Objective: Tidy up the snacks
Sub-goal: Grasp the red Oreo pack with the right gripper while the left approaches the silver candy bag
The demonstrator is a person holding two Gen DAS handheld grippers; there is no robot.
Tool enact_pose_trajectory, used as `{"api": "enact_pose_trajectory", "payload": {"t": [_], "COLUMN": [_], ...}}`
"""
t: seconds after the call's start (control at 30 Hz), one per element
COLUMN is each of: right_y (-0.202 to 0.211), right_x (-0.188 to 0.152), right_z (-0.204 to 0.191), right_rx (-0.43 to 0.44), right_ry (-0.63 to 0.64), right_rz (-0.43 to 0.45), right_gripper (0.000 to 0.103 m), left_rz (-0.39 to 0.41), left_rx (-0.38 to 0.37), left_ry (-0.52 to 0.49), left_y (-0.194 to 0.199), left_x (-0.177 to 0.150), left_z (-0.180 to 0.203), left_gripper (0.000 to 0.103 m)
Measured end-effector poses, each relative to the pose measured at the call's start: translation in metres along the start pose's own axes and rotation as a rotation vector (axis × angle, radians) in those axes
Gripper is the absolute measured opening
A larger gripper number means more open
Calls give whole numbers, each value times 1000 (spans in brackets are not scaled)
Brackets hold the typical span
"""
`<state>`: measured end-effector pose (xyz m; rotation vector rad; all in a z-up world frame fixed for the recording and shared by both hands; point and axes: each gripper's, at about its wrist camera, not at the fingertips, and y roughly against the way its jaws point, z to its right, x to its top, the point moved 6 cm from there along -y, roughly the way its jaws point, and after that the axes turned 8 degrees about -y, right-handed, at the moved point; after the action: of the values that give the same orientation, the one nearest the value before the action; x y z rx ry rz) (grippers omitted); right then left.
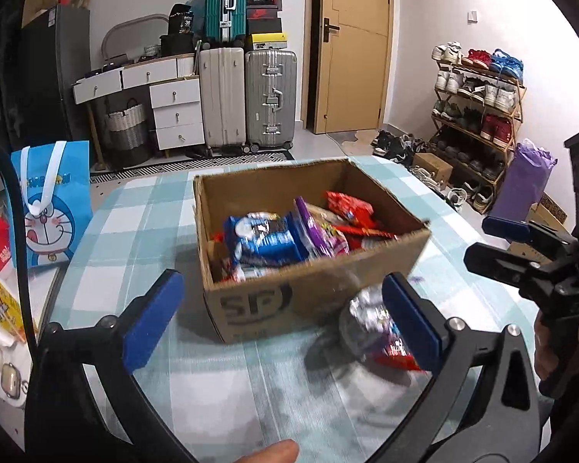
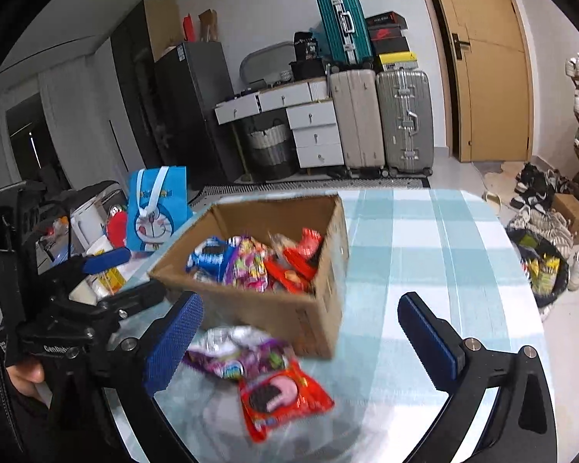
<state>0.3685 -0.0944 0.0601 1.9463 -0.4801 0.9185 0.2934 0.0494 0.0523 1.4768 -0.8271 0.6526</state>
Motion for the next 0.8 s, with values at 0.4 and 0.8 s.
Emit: {"api": "enact_pose_trajectory", "payload": {"t": [0.4, 0.8], "right_y": [-12, -48], "right_x": [-49, -87], "right_z": [27, 10], "right_rx": [-60, -76], "right_ry": [-23, 36], "right_rz": [-165, -308], "right_gripper": [103, 103], "left_rz": [-79, -150], "left_rx": [-10, -5], "left_ry": [43, 80], "left_y": [0, -23], "left_x": [-50, -72], "left_z": [-1, -7], "left_gripper": [103, 103]}}
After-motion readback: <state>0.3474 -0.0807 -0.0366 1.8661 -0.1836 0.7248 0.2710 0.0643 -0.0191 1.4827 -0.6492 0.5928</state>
